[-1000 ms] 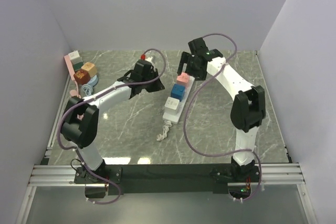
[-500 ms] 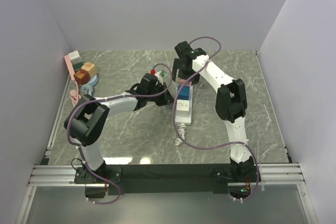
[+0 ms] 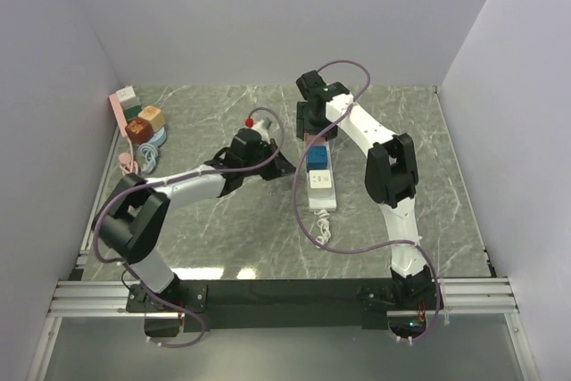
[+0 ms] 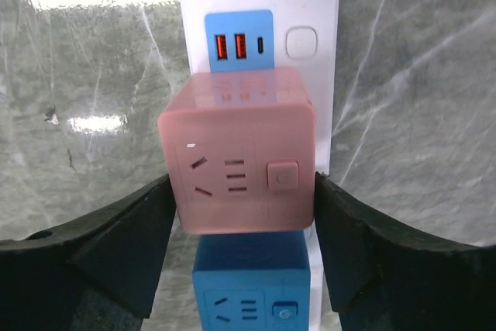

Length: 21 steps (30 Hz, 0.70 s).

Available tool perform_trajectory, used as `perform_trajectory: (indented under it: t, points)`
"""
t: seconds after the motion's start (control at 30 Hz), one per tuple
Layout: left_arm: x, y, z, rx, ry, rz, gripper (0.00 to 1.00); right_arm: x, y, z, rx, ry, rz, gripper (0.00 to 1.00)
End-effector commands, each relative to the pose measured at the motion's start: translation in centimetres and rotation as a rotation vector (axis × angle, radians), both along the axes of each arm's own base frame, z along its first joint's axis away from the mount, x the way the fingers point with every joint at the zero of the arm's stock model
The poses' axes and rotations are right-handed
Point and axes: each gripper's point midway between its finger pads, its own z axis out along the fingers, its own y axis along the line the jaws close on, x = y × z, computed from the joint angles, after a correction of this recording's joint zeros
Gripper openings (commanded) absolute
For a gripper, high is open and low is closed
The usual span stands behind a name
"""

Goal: Pull the plug off the socket

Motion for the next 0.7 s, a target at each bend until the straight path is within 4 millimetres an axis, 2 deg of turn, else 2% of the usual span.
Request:
perform_trajectory:
  t: [0.0,0.1,0.13,0.17,0.2,0.23,0.27,0.3,0.37,0.4,0.43,0.47,0.57,0.67]
  points:
    - [1.9,2.9,1.9,0.008,-0.072,0.123,0.01,1.9,0.2,0.5,-0.025,-0.066,0.092,0.75]
    - [2.5,3.7,1.8,0.013,-0.074,0.143,0.03,2.2,0.4,0.1,-0.011,-0.063,0.119,0.58]
    - [2.5,3.7,1.6,0.020,-0.075,0.141,0.05,2.2,0.4,0.0,-0.003,-0.060,0.119,0.40]
    - [2.6,3.7,1.1,0.035,-0.074,0.134,0.08,2.2,0.5,0.1,0.009,-0.059,0.121,0.31]
    - [2.9,3.6,1.2,0.038,-0.076,0.132,0.19,2.0,0.9,0.1,0.035,-0.051,0.134,0.19]
    - [3.0,3.6,0.9,0.046,-0.075,0.127,0.25,1.9,1.0,0.3,0.049,-0.051,0.136,0.00]
    - [3.1,3.5,0.4,0.057,-0.069,0.124,0.30,1.7,1.3,0.6,0.065,-0.049,0.145,0.00]
    - [3.3,3.4,0.3,0.061,-0.076,0.118,0.42,1.5,1.9,1.6,0.114,-0.055,0.164,0.00]
    - [3.5,3.3,-0.2,0.070,-0.079,0.116,0.52,1.0,2.5,2.2,0.177,-0.061,0.182,0.00]
    - [3.7,3.1,-0.1,0.069,-0.093,0.105,0.59,0.8,2.6,3.8,0.213,-0.085,0.185,0.00]
    - [3.9,3.0,-0.3,0.070,-0.096,0.100,0.62,0.1,3.6,3.9,0.297,-0.067,0.216,0.00]
    - [4.1,2.8,-0.7,0.077,-0.096,0.092,0.64,-0.2,3.9,5.4,0.358,-0.082,0.216,0.00]
    - [4.4,2.4,-1.5,0.083,-0.091,0.077,0.69,-1.2,4.9,6.9,0.546,-0.055,0.209,0.00]
    - [4.8,2.1,-1.8,0.075,-0.096,0.080,0.71,-2.1,5.8,7.0,0.658,0.000,0.211,0.00]
